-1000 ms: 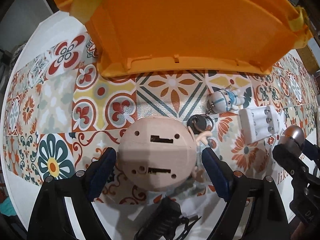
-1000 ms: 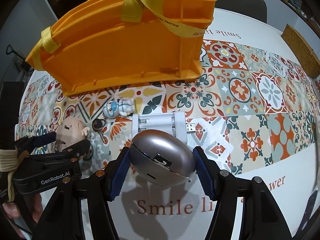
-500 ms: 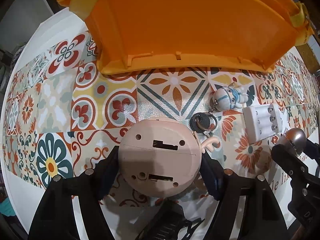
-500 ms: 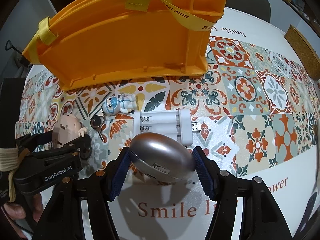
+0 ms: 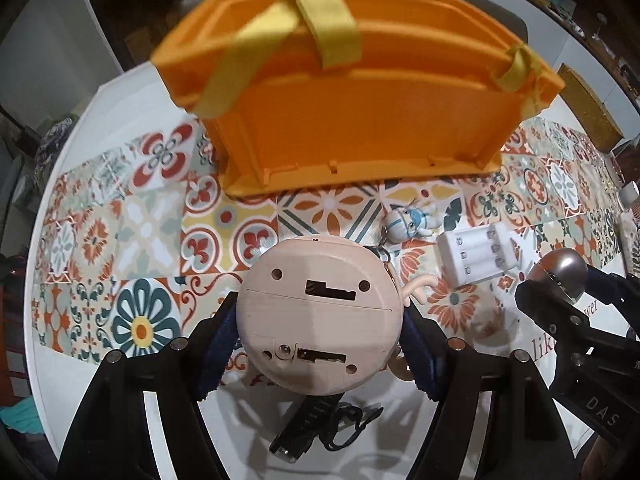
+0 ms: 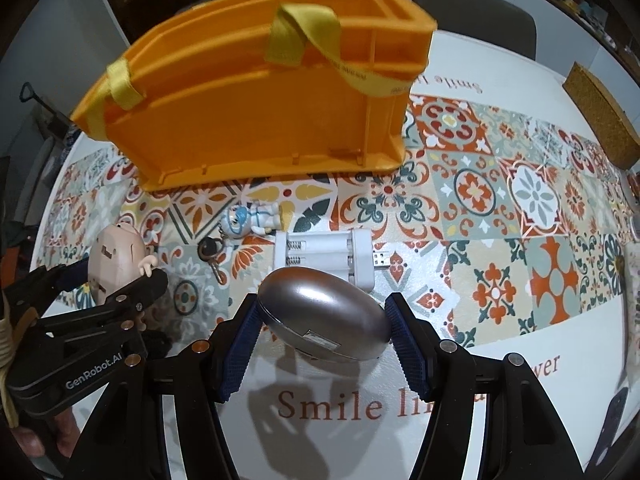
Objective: Organize rigid objects
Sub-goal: 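Lift the beige figure with the left gripper while the right carries the silver case toward the crate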
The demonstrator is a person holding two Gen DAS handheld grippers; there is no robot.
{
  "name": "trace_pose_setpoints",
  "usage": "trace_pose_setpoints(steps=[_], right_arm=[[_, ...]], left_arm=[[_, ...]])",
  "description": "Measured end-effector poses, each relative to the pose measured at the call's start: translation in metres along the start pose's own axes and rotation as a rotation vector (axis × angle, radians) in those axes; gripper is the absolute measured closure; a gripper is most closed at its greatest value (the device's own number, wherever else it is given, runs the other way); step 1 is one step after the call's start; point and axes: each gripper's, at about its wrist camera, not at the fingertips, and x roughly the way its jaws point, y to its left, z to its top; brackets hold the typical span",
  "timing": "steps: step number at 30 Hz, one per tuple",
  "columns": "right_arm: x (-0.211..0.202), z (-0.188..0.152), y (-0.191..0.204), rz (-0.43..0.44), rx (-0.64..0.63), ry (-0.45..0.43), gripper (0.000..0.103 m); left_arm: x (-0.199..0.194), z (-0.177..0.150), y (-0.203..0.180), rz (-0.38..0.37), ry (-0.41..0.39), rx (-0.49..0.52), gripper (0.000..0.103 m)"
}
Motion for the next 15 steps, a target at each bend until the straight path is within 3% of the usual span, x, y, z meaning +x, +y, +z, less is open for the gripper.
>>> trace_pose_setpoints(steps=[15], right_arm=[[-0.043, 0.015, 0.003, 0.040, -0.012, -0.119, 0.040]], left_arm=[[-0.054, 0.014, 0.005, 0.006, -0.121, -0.019, 0.029]])
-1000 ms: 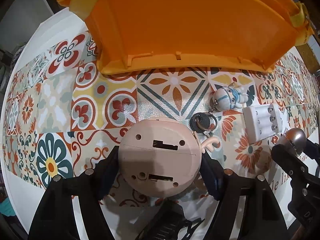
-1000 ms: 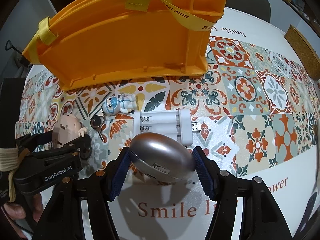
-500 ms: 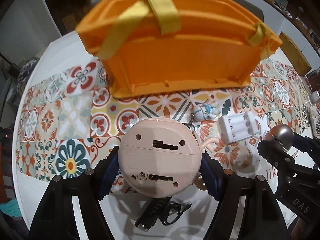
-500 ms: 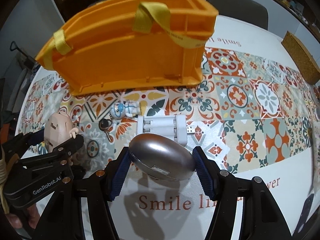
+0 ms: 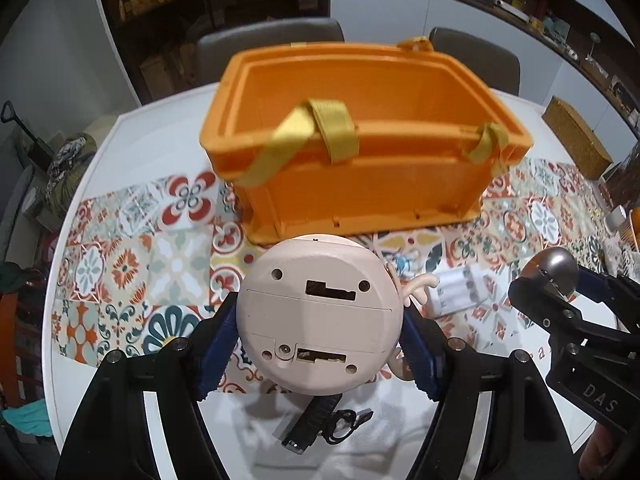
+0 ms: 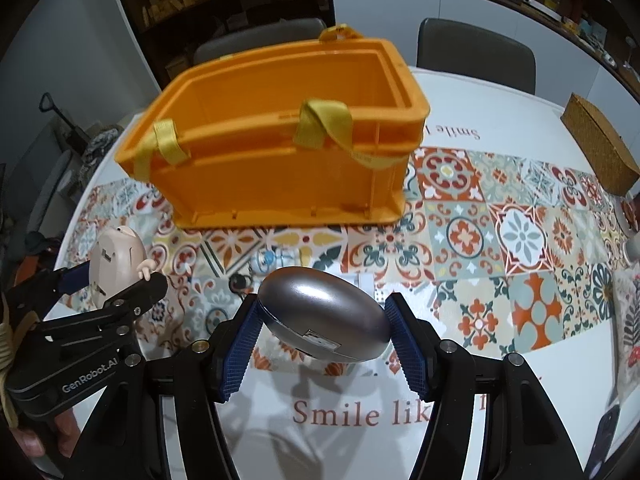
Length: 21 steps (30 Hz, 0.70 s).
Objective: Organize rigid objects
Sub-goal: 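Lift the beige figure with the left gripper while the right carries the silver case toward the crate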
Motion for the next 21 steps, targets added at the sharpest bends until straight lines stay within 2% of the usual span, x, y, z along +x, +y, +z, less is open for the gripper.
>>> trace_pose_setpoints(steps=[21], right_arm=[[-0.035, 0.051, 0.009, 0.024, -0.023, -0.153, 0.040]], left_arm=[[-0.045, 0.055, 0.006, 0.013, -0.160, 0.020, 0.029]])
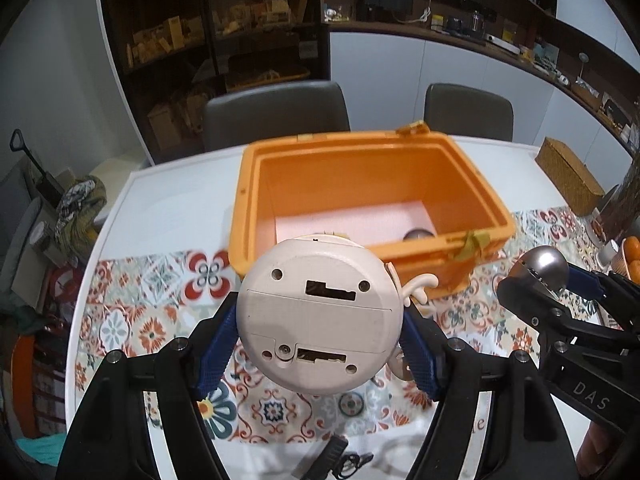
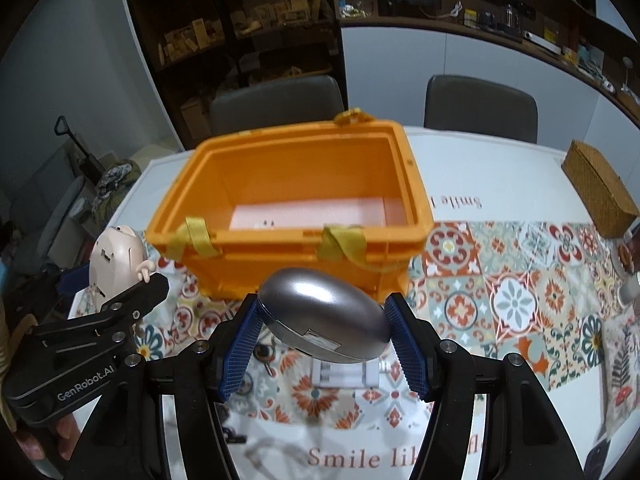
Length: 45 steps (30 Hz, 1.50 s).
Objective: Organize rigid objects
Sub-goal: 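Lift the beige figure with the left gripper while the right carries the silver case toward the crate, then open the left gripper to drop the beige figure in the crate while the right drops the silver case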
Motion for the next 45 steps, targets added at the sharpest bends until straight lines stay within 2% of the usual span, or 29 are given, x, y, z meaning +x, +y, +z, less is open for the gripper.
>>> trace_pose_setpoints(steps=[14, 22, 27, 32, 39, 45], right_arm=[[0.002, 0.054, 0.000, -0.013, -0.013, -0.055, 0.040], [0.021, 0.081, 0.002, -0.016, -0.036, -0.017, 0.040], [0.035, 0.093, 0.006, -0.043, -0.055, 0.001, 0.040], [0.057, 0.100, 0.005, -0.058, -0.059, 0.055, 0.040], [0.091, 0.096, 0.000, -0.081, -0.050, 0.146, 0.040], [0.102, 0.093, -0.002, -0.106, -0.048, 0.173, 0.040]], left_arm=[[0.002, 0.049, 0.008, 0.010, -0.042, 0.010, 0.029], [0.020, 0.069, 0.010, 0.011, -0.026, 0.030, 0.029], [0.044, 0.082, 0.010, 0.003, 0.022, 0.039, 0.029], [0.073, 0.085, 0.010, 0.010, 0.081, 0.057, 0.029], [0.105, 0.085, 0.010, 0.008, 0.159, 0.049, 0.029], [0.121, 0.084, 0.005, 0.013, 0.202, 0.043, 0.029]])
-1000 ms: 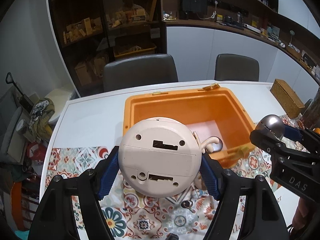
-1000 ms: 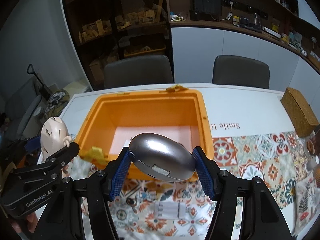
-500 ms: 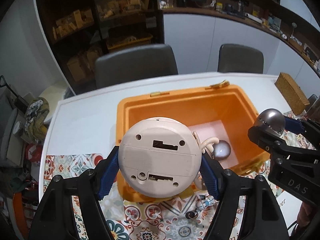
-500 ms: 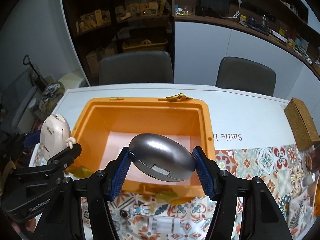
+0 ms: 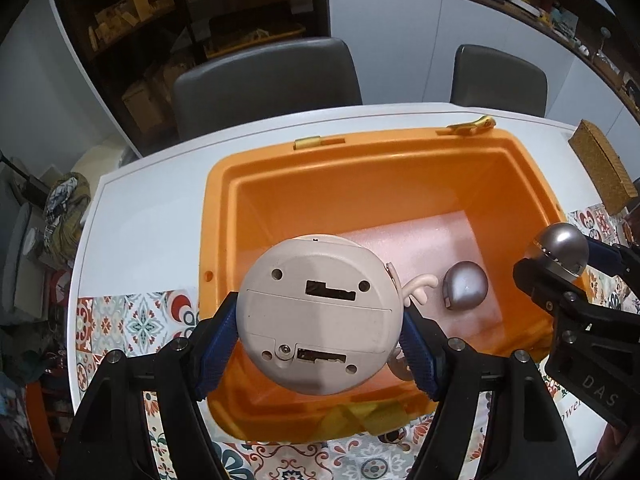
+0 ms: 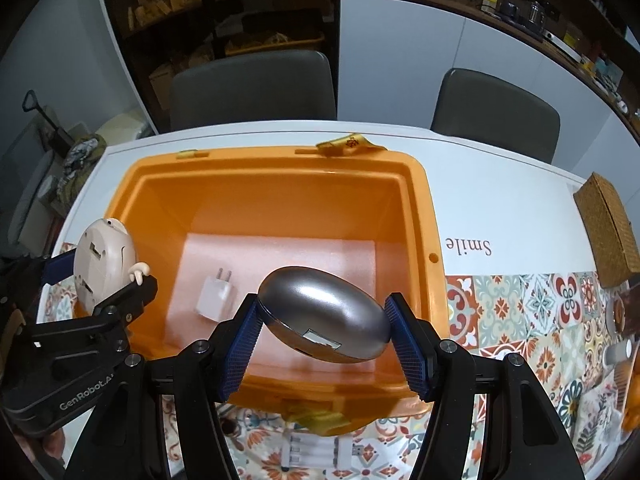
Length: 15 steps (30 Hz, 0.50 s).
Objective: Organize rigid objects
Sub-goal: 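Open the left gripper to drop the beige figure in the crate while the right drops the silver case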
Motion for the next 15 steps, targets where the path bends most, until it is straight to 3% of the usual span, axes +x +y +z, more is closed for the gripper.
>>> trace_pose_setpoints(steps=[10, 15], right_arm=[[0.010, 0.001, 0.001, -0.012, -0.009, 0.033, 0.040], [0.011, 0.000, 0.000, -0.011, -0.007, 0.040, 0.040]], left_arm=[[0.017, 0.001, -0.006, 0.018, 0.068, 0.023, 0.029], [0.012, 0.001, -0.007, 0.059, 0.043, 0.033, 0.025]])
